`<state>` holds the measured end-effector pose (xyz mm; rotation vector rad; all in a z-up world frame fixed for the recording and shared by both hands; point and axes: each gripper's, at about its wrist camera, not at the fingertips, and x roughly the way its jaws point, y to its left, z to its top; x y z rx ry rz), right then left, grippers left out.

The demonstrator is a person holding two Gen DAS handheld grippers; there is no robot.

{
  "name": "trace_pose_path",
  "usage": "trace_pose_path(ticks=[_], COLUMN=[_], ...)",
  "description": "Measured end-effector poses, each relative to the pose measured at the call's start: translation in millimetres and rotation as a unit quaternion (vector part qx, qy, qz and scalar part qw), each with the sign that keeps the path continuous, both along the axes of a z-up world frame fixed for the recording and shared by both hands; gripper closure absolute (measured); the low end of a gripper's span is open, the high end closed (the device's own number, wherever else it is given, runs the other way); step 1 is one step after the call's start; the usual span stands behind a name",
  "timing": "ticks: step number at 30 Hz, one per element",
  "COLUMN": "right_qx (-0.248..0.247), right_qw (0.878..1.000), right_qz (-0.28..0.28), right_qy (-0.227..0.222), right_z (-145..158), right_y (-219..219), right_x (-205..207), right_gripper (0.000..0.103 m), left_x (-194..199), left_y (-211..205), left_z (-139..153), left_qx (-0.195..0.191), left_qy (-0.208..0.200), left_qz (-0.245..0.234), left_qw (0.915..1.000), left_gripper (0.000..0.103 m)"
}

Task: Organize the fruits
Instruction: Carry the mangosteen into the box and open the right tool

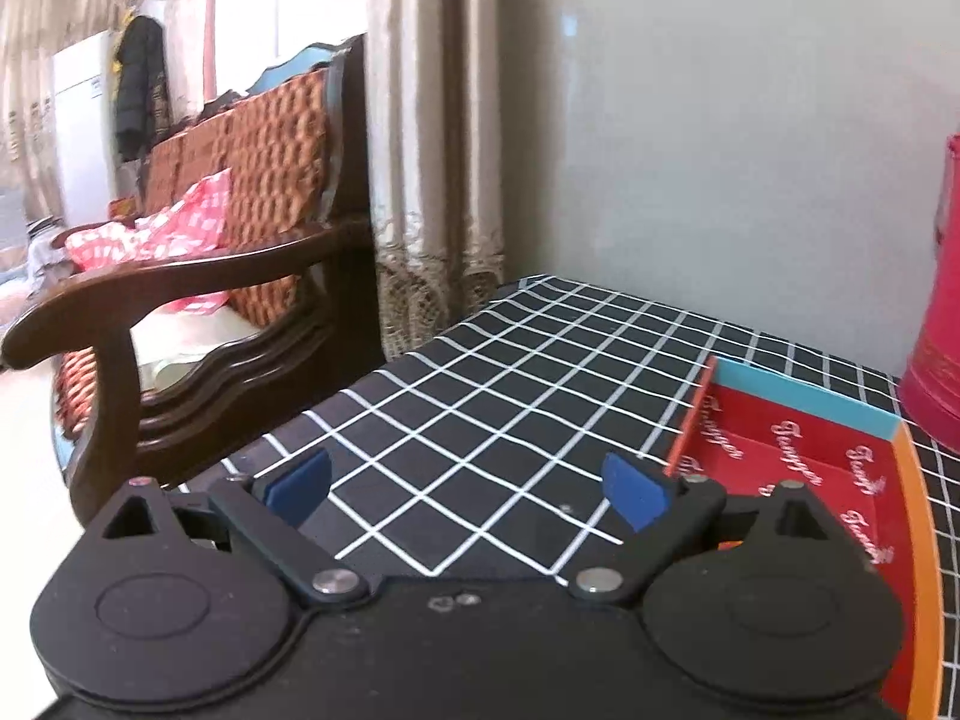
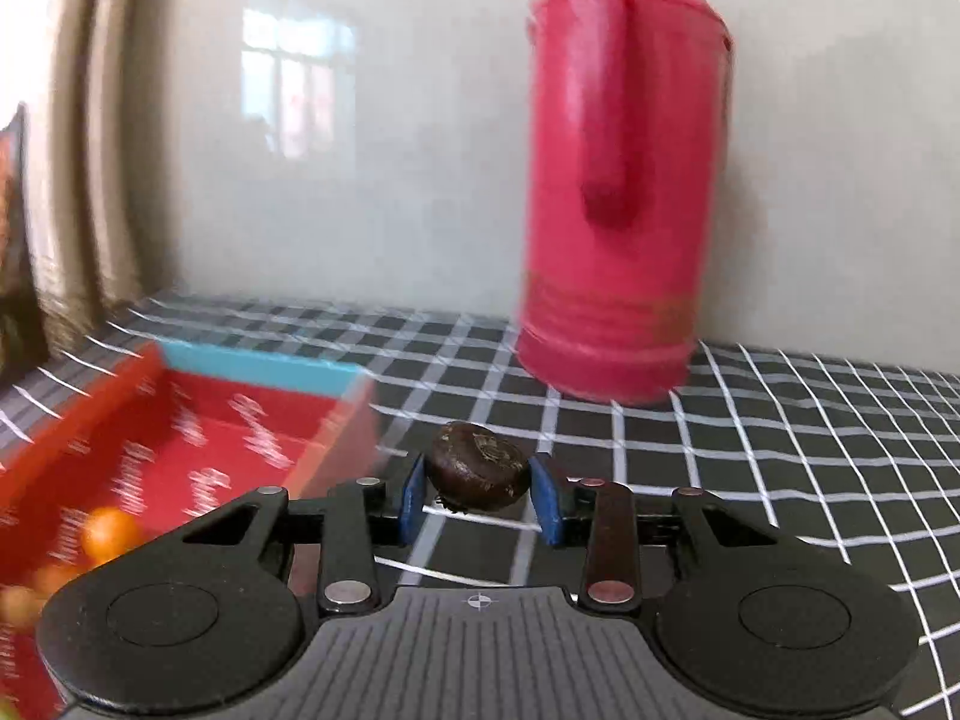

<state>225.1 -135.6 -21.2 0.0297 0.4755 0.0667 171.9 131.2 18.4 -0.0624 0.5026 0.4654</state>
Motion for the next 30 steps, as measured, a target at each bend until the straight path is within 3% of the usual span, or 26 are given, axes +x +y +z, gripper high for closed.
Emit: trace_pose_path(ticks=[6,16,17,19,20,23,30], right_qx=[0.005,-0.024,-0.033,-0.045,-0.049,-0.057,-0.059], right_qw=[0.996,0.987,0.987,0.987,0.988,0.987,0.992], right_qz=[0.08,0.156,0.156,0.153,0.147,0.139,0.104], right_qy=[-0.029,-0.015,-0.013,-0.018,-0.028,-0.048,-0.048], right_z=[9.3,3.3,1.9,0.7,0.5,5.2,8.9], right_y=[27.5,67.5,70.7,75.0,76.2,76.9,57.2], right_x=[-16.1,-22.7,-22.8,-25.8,-27.7,-34.5,-44.7], right_gripper=[0.065,0.064,0.059,0.019,0.015,0.014,0.014], left_x=[0.1,-0.2,0.1,0.1,0.2,1.9,4.0], left_y=[12.1,21.5,21.6,21.3,20.9,18.6,3.2], left_z=[0.1,-0.2,-0.3,-0.3,-0.3,-0.7,-1.4], left_qx=[-0.011,-0.015,-0.015,-0.015,-0.014,-0.015,-0.015], left_qy=[0.009,0.014,0.015,0.015,0.016,0.017,0.02], left_qz=[0.029,0.05,0.05,0.049,0.048,0.045,0.029], left_qw=[0.9995,0.9985,0.9985,0.9986,0.9986,0.9987,0.9993], left_gripper=[0.011,0.011,0.011,0.011,0.011,0.011,0.011])
